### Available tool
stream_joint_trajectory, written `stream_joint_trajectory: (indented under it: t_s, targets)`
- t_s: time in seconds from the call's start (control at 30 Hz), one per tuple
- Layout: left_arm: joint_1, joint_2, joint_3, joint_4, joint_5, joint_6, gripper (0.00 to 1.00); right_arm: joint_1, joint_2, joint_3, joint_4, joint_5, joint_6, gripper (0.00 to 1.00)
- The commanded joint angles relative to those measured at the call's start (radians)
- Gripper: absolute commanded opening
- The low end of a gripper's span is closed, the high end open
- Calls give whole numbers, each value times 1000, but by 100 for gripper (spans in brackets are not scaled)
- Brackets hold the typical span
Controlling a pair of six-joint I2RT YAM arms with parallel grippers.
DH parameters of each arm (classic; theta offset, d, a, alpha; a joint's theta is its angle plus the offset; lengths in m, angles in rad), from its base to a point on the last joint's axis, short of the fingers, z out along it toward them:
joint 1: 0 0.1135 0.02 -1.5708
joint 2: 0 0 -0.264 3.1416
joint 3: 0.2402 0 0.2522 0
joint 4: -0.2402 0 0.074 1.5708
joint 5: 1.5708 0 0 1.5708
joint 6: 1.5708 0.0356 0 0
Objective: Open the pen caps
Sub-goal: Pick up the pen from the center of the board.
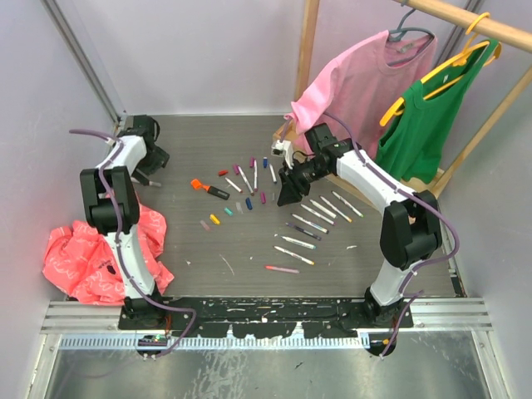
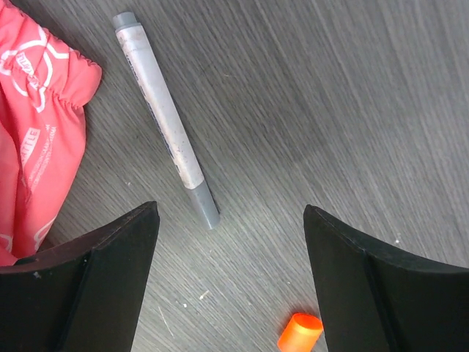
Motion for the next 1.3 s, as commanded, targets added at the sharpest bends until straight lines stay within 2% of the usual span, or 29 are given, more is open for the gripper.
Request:
stream_joint_trajectory:
  t_s: [0.0,0.17,0.5,0.7,0.83,1.0,1.27]
  targets:
    - [10,21,63,-60,-16,-6,80,-2,-12,39,-3,-28,-21,39]
    - [12,31,46,-47,-10,-17,77,-2,-5,39,-3,-26,-20,39]
    - [36,63,25,-41,11,-46,61,-1,-3,42,-8,-24,-23,39]
    - [37,50,-35,14,54,-37,38,-2,4,49,-17,-24,-26,39]
    - [36,54,-53,28,98,-39,29,-2,1,48,-17,-23,-26,39]
    - [30,29,-114,77,169,-32,9,-3,2,48,-17,-24,-28,39]
    - [-83,-67,-283,137,180,41,7,-1,-1,48,-19,-22,-28,38]
